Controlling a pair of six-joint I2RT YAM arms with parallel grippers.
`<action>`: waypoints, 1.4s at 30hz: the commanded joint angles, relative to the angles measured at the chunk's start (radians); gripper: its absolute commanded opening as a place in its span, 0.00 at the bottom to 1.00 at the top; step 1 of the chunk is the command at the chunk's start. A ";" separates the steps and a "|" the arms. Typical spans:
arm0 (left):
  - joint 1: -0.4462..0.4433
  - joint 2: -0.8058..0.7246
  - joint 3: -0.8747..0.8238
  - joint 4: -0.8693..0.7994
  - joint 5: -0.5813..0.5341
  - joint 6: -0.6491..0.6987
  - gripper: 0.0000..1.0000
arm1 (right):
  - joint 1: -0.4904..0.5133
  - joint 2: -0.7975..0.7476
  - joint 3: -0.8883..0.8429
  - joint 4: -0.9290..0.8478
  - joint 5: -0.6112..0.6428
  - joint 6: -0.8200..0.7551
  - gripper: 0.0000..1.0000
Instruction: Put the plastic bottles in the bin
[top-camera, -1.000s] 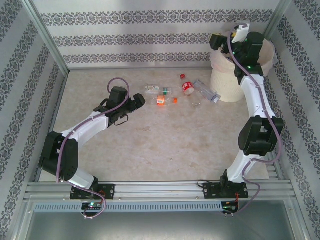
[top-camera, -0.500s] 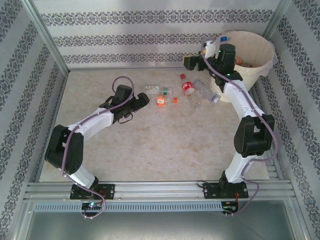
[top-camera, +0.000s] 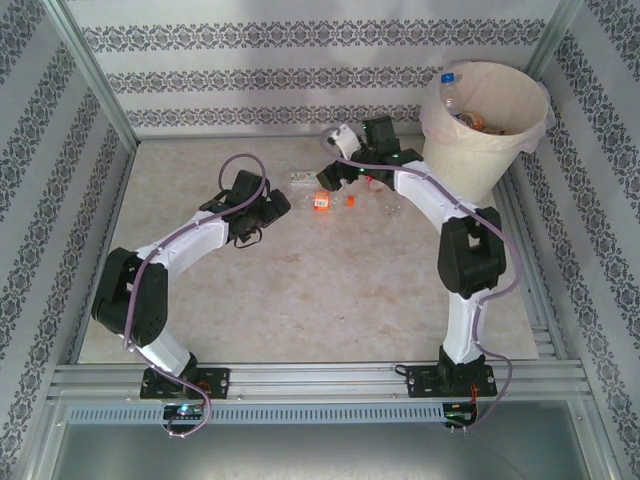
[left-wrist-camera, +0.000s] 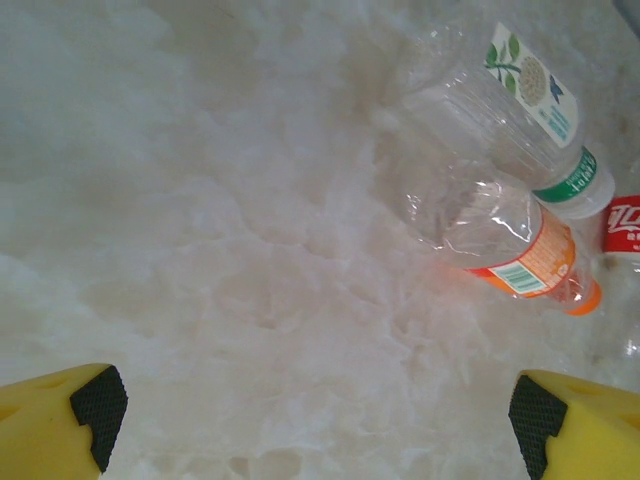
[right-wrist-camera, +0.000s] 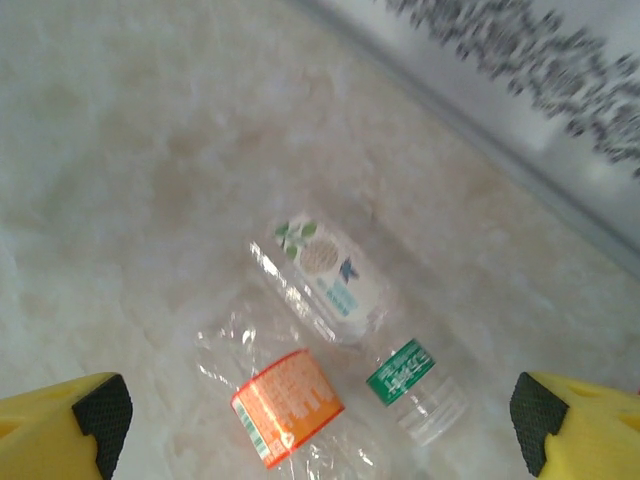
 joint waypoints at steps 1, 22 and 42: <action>0.005 -0.057 0.005 -0.089 -0.082 0.003 1.00 | 0.050 0.062 0.076 -0.166 0.124 -0.195 0.98; 0.054 -0.176 -0.085 -0.118 -0.137 0.005 1.00 | 0.191 0.316 0.281 -0.466 0.322 -0.409 0.93; 0.059 -0.171 -0.098 -0.098 -0.126 0.005 1.00 | 0.218 0.327 0.291 -0.456 0.457 -0.270 0.39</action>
